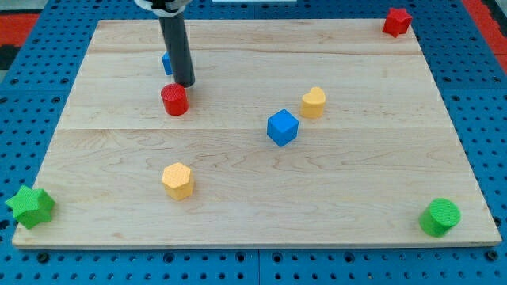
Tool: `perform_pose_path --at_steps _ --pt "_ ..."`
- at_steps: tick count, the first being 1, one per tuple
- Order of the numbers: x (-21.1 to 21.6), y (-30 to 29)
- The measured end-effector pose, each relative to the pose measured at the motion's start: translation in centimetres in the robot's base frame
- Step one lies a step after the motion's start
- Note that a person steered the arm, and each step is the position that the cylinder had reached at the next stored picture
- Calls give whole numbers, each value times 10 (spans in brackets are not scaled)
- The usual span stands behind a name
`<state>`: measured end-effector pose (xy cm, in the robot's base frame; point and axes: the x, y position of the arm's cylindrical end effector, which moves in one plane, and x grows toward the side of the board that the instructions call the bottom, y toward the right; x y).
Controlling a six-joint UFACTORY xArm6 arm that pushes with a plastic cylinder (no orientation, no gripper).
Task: Slide the red circle to the center left
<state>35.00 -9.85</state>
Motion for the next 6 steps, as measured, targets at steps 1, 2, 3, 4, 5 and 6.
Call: perform_pose_path --at_steps 1,2,3,4,5,6 --pt "10 65" --pt "10 16" --pt "29 2" --pt "44 16" --pt "51 -14" --pt "41 -54"
